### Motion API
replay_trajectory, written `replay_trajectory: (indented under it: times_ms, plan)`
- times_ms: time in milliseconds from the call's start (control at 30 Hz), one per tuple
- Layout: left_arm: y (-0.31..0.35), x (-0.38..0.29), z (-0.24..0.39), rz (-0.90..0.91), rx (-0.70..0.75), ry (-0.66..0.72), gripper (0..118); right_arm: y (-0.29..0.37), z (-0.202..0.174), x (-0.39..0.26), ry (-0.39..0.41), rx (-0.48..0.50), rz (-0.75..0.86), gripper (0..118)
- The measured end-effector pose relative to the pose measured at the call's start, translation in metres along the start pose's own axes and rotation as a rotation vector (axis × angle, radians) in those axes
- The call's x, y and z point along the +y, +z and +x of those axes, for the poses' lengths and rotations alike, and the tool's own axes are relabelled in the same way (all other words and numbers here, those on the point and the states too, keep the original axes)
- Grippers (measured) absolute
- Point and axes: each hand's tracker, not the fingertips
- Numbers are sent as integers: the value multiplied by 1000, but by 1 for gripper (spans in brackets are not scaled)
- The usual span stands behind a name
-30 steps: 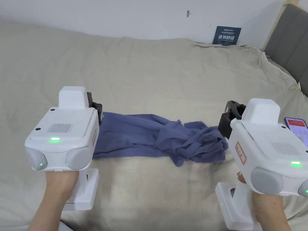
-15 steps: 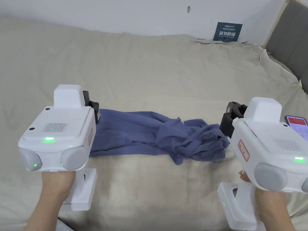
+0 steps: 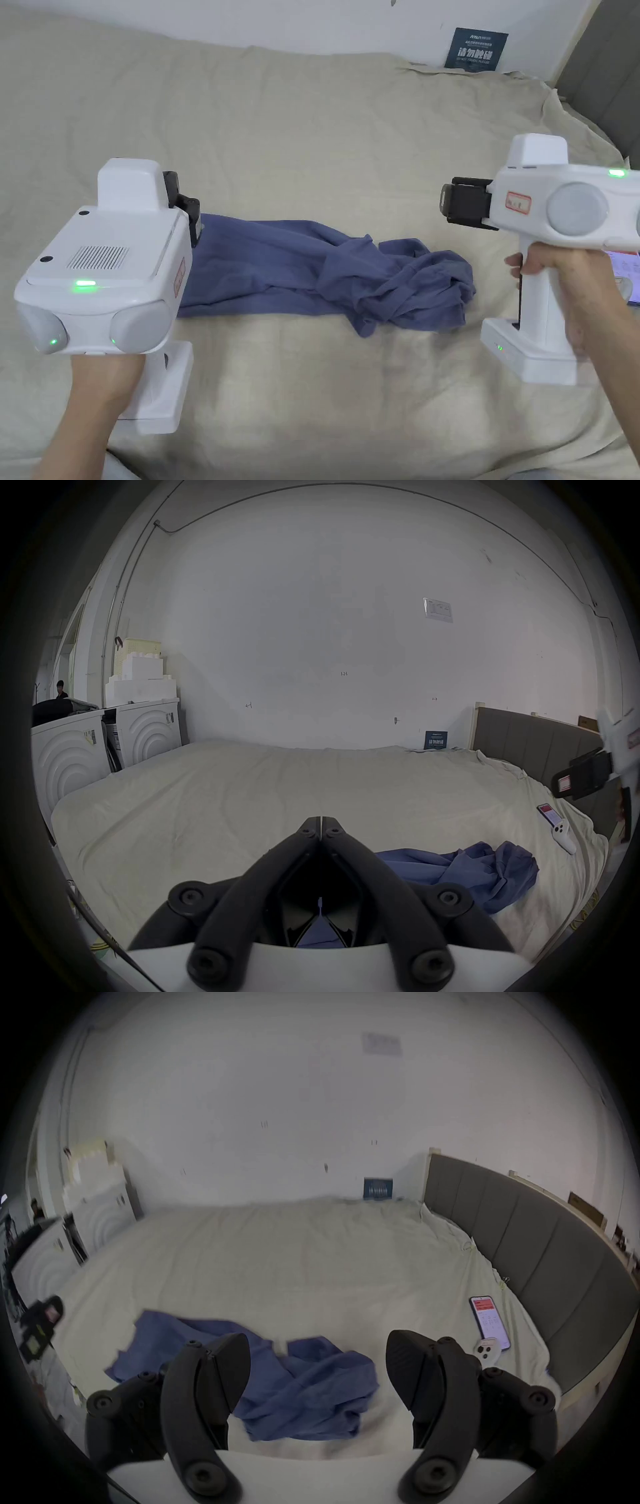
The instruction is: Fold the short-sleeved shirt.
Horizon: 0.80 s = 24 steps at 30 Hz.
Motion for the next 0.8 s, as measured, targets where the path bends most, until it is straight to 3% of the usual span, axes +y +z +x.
replay_trajectory:
  times_ms: [100,200,400,800]
  plan:
    - [-4,0,2,-1,-2,-6,0,-43,8,13,-20,24,-157,85]
    - [-6,0,1,-1,-2,1,0,-87,18,16,-88,44,-327,84]
    - [-19,-2,-3,-29,14,7,0,-156,24,9,-203,-23,-491,85]
    - [-56,-11,-13,-84,57,15,0,-227,-11,2,-105,-9,-590,83]
